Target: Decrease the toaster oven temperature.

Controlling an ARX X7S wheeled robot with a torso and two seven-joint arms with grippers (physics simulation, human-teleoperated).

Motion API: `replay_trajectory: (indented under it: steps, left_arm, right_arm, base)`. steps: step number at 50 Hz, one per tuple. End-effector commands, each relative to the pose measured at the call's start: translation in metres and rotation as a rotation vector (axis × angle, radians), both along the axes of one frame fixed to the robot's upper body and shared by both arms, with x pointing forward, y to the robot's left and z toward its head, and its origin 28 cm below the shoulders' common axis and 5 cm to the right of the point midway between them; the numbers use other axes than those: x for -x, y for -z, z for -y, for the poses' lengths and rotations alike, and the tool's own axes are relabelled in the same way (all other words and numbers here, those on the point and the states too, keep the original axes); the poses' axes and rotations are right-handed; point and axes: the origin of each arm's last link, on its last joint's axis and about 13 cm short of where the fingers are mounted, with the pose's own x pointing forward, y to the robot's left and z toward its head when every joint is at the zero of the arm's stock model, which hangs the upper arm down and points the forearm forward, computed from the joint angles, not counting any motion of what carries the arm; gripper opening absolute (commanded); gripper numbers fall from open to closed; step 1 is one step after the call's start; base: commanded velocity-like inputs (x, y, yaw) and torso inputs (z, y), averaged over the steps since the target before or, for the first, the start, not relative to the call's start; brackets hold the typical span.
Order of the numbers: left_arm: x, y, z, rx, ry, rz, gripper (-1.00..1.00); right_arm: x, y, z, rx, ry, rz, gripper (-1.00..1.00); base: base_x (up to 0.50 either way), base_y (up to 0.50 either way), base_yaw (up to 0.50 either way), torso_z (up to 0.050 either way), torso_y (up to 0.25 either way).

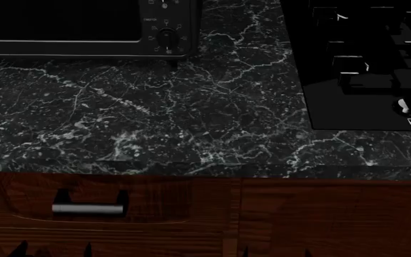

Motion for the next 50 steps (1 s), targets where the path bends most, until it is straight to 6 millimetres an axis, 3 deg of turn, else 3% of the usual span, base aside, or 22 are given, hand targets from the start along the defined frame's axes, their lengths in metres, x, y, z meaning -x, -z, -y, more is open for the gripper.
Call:
replay_trajectory:
  steps: [1,13,16,18,22,25,29,33,50]
  left_arm:
    - [-0.001,0.0,0.0,0.0,0.0,0.0,1.0]
    - [0.0,0.008,0.0,0.021,0.0,-0.023,1.0]
    - [-0.008,-0.004,-0.003,0.016,-0.013,0.018,1.0]
    - [-0.016,-0.021,-0.006,0.024,-0.026,0.066,1.0]
    - [-0.031,-0.1,-0.01,-0.009,-0.065,0.271,1.0]
    - [-0.034,-0.14,-0.012,-0.008,-0.06,0.364,1.0]
    - [-0.032,-0.181,-0.011,-0.037,-0.044,0.467,1.0]
    - [-0.028,-0.204,-0.013,-0.048,-0.049,0.524,1.0]
    - [-0.019,-0.2,-0.02,-0.053,-0.051,0.567,1.0]
  right_arm:
    - [-0.001,0.001,0.0,0.0,0.0,0.0,1.0]
    - [-0.006,0.006,0.001,0.044,0.027,-0.025,1.0]
    - [-0.017,-0.002,-0.001,0.047,0.03,-0.069,1.0]
    - [-0.024,-0.031,-0.002,0.076,0.031,0.018,1.0]
    - [-0.029,-0.118,-0.003,0.106,-0.004,0.245,1.0]
    - [-0.026,-0.157,-0.004,0.111,-0.035,0.321,1.0]
    - [-0.021,-0.193,-0.004,0.109,-0.064,0.382,1.0]
    - [-0.016,-0.211,-0.004,0.11,-0.065,0.427,1.0]
    - [-0.008,-0.224,0.0,0.079,-0.045,0.48,1.0]
  base:
    - [0.0,0.0,0.0,0.0,0.0]
    - [0.0,0.0,0.0,0.0,0.0]
    - [0.0,0.0,0.0,0.0,0.0]
    - [0.0,0.0,0.0,0.0,0.0]
    - [0.0,0.0,0.0,0.0,0.0]
    - [0.0,0.0,0.0,0.0,0.0]
    - [0.0,0.0,0.0,0.0,0.0]
    - [0.0,0.0,0.0,0.0,0.0]
    - [0.0,0.0,0.0,0.0,0.0]
